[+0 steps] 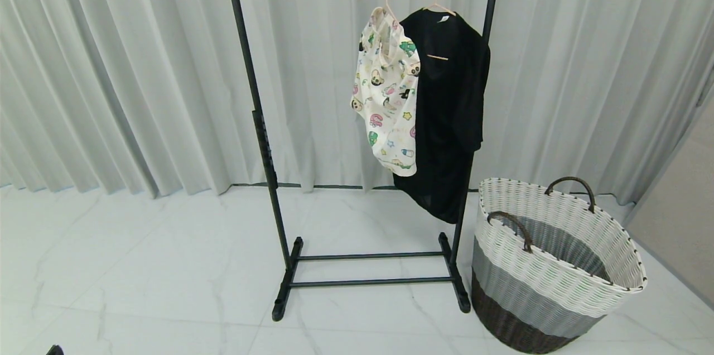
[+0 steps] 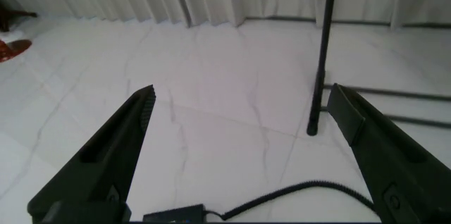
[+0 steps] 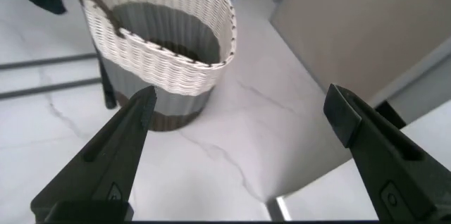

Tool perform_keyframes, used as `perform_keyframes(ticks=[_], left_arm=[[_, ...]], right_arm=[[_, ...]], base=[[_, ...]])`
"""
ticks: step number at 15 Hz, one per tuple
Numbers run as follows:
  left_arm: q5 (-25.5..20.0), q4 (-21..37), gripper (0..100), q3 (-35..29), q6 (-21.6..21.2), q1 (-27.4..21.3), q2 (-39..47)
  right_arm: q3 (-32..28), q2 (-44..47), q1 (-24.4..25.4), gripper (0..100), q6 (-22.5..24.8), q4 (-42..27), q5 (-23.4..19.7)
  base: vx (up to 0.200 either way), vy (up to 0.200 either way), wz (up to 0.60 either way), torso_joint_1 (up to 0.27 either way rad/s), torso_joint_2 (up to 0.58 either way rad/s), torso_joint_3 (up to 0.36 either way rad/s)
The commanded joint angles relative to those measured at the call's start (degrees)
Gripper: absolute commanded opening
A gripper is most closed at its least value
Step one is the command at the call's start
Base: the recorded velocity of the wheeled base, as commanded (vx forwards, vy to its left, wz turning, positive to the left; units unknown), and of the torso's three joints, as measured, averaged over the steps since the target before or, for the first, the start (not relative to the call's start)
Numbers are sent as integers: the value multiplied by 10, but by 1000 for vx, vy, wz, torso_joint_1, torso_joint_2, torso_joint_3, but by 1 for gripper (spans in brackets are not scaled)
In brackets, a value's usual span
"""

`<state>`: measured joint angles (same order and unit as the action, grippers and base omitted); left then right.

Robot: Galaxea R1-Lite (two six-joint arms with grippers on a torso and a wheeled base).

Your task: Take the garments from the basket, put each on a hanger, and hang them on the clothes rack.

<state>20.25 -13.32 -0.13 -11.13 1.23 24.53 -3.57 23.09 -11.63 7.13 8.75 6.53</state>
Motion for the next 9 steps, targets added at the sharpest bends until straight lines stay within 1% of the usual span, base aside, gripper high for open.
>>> perform_keyframes(ticks=[1,3,4,6,7,8,9], left_arm=[[5,114,100,-7,4,4,-217],[44,114,100,-5,3,2,-218],[46,114,100,-5,4,1,-218],[40,114,100,-5,5,-10,-245],[38,114,100,-4,26,-10,-245],[37,114,100,-3,35,-10,-245],[35,114,100,-3,34,-10,-245]], right_arm=[[36,-177,0,100,-8,-66,-4],[36,-174,0,100,-20,-57,27],[36,-174,0,100,-21,-57,28],[36,-174,0,100,-24,-58,31],[36,-174,0,100,-29,-58,28],[36,-174,0,100,-19,-57,18],[36,-174,0,100,-4,-58,-22]], base=[[0,0,0,0,0,0],[0,0,0,0,0,0],[0,0,0,0,0,0],[0,0,0,0,0,0],[0,0,0,0,0,0],[0,0,0,0,0,0],[0,0,0,0,0,0]])
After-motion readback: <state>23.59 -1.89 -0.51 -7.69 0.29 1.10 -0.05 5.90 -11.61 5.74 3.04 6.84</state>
